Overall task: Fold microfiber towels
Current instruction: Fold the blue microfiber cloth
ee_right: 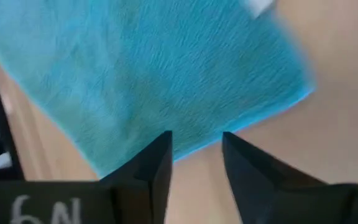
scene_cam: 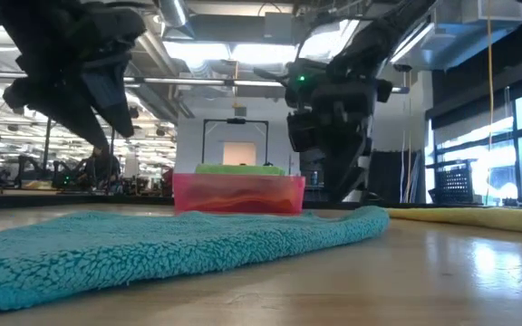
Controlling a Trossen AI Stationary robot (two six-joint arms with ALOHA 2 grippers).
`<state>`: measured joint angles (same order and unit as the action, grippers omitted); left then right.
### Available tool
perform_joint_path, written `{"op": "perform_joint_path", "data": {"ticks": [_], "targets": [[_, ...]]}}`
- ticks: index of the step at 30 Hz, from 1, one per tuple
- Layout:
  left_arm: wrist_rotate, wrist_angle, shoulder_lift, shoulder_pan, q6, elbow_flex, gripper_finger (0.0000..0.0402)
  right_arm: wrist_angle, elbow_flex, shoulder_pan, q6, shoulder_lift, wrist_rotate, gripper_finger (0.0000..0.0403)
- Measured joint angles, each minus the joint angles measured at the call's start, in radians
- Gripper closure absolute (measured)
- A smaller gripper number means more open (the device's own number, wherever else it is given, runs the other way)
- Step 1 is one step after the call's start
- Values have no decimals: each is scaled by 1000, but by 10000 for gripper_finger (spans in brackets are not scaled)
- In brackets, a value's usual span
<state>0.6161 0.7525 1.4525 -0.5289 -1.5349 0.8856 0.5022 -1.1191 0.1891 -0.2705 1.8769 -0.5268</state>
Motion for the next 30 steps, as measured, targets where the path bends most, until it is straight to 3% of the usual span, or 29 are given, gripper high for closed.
{"op": "perform_joint_path", "data": {"ticks": [5,12,16,23,30], "targets": [[-51,2,0,-3,36,0,188,-2,-11,63,179,-9,84,262],[-140,127,0,-6,72,0,188,-31,-12,69,414,-1,74,260],[-172,213,0,-13,52,0,188,-65,-12,47,511,-1,86,236],[-145,249,0,-15,53,0,188,-125,21,48,478,-1,166,180],[-156,151,0,39,212,-2,191,-172,85,51,379,-2,139,180]]}}
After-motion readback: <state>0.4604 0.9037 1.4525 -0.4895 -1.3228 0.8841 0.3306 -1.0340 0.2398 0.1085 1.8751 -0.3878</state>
